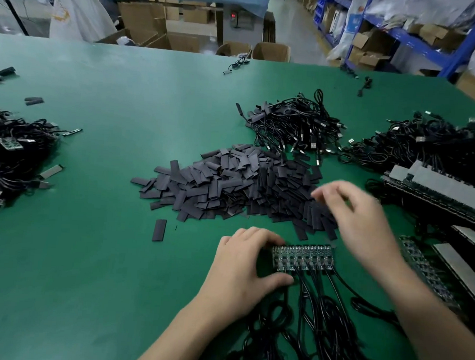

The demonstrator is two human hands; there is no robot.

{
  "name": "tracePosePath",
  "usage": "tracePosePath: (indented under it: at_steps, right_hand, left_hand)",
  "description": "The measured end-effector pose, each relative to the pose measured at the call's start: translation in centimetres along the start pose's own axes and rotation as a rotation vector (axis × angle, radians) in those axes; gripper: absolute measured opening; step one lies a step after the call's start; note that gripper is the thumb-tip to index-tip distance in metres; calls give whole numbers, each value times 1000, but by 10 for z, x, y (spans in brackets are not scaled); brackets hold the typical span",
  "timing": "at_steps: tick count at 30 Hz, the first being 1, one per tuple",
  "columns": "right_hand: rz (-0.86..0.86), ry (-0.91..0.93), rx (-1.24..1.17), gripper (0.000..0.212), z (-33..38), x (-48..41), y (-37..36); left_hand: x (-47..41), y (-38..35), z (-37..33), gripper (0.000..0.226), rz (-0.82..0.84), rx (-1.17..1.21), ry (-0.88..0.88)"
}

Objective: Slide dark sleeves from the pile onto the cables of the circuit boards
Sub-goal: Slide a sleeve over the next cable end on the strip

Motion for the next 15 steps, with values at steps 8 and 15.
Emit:
tracePosePath:
  at_steps: [8,15]
  right_hand:
    - [227,49,12,12,0,54,-21]
    - [222,-48,-94,10,-8,60,-27]
  left_hand:
    - [3,7,-8,22,-71,671,136]
    - [4,7,-9,23,14,818,254]
Point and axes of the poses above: each hand's wrist, its own x-axis away from the middle knuckle, its own y-axis out of the back of the hand, z = x × y, the point moved 1 cm from there along -x, towards the middle knuckle, and after that the axes turned 1 degree about x, right-handed, at the moved point
